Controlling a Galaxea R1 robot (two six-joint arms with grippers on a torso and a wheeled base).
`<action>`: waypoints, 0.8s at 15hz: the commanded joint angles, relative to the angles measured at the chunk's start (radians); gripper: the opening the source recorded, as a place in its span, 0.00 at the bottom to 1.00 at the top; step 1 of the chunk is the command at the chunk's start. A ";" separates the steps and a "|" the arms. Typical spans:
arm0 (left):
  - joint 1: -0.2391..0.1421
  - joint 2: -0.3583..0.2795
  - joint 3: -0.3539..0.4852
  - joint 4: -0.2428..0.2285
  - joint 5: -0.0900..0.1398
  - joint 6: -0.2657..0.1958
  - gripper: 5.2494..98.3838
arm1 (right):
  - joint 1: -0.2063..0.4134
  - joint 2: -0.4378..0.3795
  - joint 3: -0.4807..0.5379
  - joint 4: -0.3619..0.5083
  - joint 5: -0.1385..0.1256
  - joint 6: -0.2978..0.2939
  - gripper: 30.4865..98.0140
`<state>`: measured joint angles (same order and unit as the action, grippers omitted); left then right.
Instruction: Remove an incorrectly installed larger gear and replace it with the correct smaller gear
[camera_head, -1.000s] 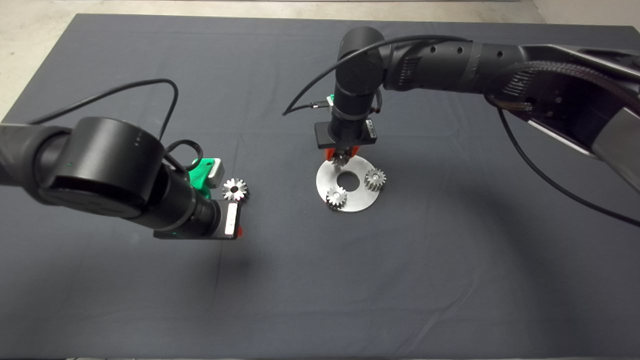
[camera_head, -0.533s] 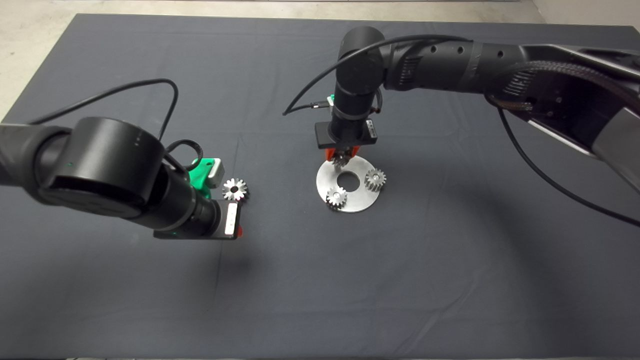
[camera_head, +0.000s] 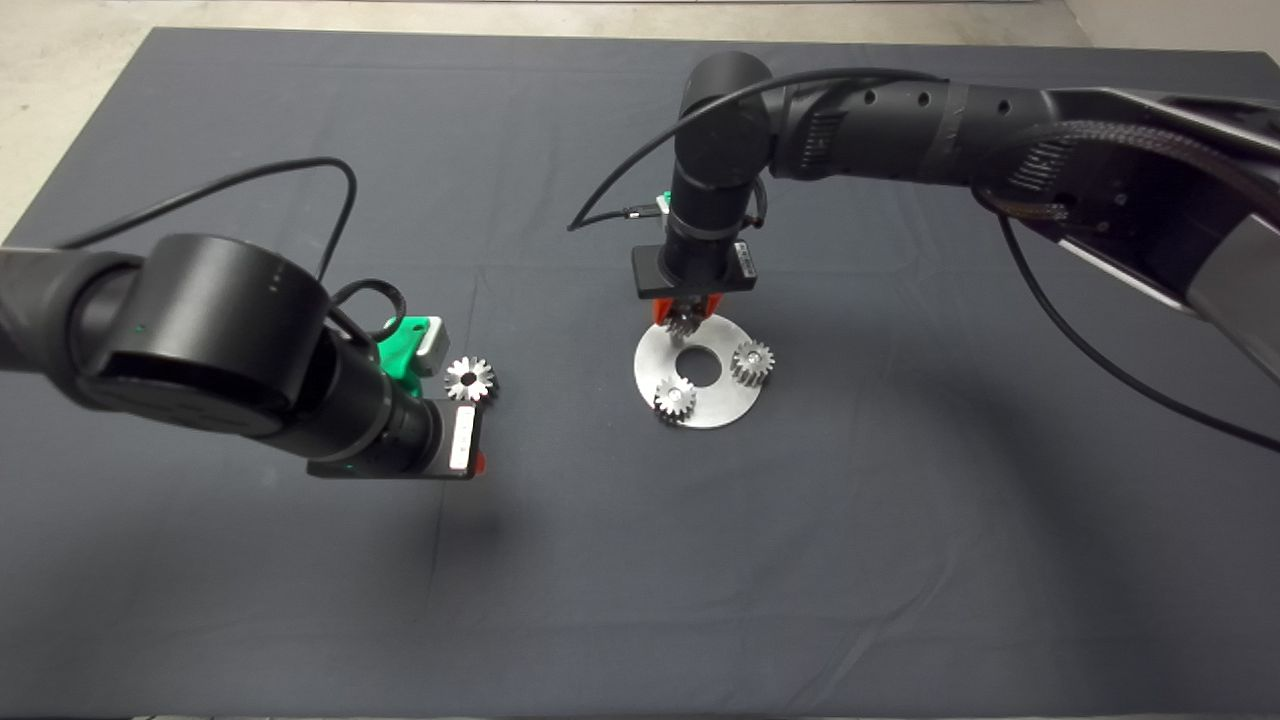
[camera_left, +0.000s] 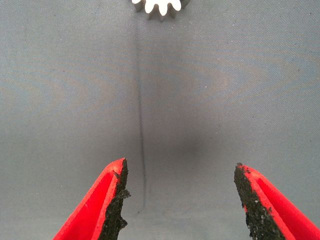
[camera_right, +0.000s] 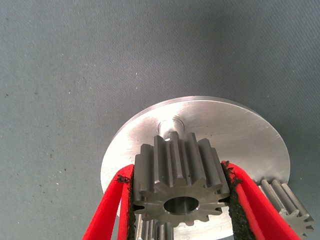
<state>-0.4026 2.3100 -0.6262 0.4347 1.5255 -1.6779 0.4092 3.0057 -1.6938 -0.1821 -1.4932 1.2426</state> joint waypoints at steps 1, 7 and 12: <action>-0.016 0.000 0.007 0.010 0.085 0.001 0.52 | -0.001 0.000 0.005 0.079 -0.027 -0.003 0.08; -0.016 0.001 0.007 0.010 0.085 0.001 0.52 | -0.002 0.000 0.003 0.081 -0.027 -0.007 0.08; -0.016 0.001 0.007 0.010 0.085 0.001 0.52 | -0.006 -0.001 0.002 0.099 -0.025 -0.009 0.08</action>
<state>-0.4026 2.3102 -0.6262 0.4347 1.5255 -1.6779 0.4089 3.0057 -1.6947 -0.1717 -1.4940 1.2383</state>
